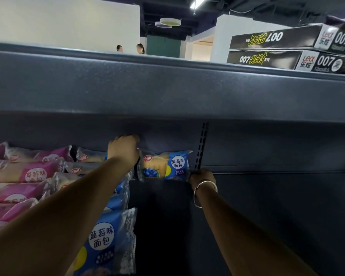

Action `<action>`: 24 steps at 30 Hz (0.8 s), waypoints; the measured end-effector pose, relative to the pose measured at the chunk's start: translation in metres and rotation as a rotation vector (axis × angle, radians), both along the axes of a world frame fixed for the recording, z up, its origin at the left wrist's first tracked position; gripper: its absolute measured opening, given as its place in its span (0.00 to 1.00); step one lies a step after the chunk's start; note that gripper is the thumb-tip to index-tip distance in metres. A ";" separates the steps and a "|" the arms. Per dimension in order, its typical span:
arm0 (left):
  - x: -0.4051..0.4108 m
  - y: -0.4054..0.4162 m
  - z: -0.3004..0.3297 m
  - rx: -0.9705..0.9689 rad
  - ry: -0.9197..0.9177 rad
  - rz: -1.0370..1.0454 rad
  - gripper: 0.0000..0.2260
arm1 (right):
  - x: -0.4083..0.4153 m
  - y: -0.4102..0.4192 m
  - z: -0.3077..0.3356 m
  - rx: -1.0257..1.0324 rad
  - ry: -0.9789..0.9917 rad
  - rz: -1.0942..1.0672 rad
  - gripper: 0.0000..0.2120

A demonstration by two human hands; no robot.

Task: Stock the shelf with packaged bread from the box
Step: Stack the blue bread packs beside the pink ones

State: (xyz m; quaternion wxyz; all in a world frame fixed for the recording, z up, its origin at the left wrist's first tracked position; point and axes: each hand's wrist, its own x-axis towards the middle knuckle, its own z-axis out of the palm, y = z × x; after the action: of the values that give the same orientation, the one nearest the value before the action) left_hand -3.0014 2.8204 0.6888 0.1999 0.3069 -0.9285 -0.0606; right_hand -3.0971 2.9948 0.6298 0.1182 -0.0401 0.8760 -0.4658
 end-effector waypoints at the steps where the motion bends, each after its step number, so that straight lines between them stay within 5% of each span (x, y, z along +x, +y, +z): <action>1: 0.002 0.001 0.001 0.000 -0.001 -0.005 0.18 | 0.001 0.000 0.000 0.004 0.007 0.003 0.18; 15: 0.067 0.036 0.016 -0.018 0.035 -0.085 0.19 | 0.060 0.024 0.025 0.077 0.098 0.047 0.17; 24: 0.206 0.051 0.026 -0.081 0.171 -0.086 0.21 | 0.185 0.059 0.060 0.202 0.395 0.017 0.17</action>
State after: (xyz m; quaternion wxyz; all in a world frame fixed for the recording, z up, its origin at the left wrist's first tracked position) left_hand -2.7955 2.8711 0.7143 0.2877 0.2519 -0.9222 -0.0576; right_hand -2.9125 3.0539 0.6896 -0.0487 -0.1258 0.9240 -0.3579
